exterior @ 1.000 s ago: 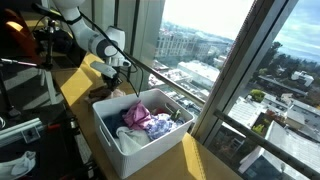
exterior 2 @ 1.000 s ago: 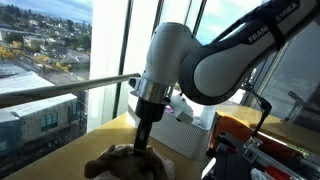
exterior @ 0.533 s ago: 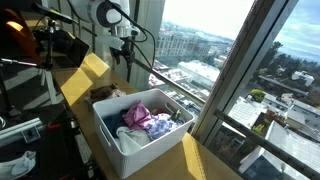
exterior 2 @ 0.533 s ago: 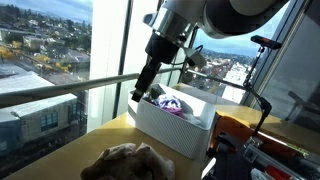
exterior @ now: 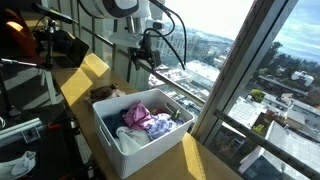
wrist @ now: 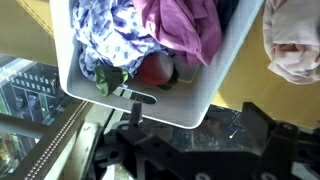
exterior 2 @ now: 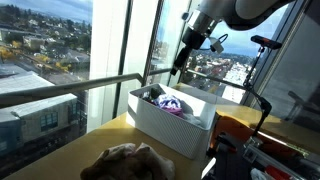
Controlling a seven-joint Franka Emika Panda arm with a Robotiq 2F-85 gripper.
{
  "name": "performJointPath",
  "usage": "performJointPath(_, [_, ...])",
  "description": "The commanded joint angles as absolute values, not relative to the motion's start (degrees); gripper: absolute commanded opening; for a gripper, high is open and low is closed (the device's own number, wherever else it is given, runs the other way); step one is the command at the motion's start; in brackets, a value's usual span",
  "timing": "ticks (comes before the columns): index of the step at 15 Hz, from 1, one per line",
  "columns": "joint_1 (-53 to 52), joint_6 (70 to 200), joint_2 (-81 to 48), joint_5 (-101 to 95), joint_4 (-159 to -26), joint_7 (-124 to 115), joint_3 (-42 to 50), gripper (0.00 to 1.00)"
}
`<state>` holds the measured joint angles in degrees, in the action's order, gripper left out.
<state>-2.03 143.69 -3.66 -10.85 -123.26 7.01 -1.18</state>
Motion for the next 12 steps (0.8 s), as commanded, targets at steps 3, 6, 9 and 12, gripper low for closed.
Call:
performJointPath(3, [1.41,149.85,-12.42,-13.46,-123.32,5.39,2.35,1.0])
performJointPath(6, [2.19,153.35,-19.62,-12.31,-121.97,4.32,3.56,1.0])
performJointPath(9, [2.33,156.32,-26.88,-12.11,-120.12,3.17,4.7,1.0])
performJointPath(12, [1.95,158.14,-33.0,-11.63,-118.08,2.23,5.39,1.0])
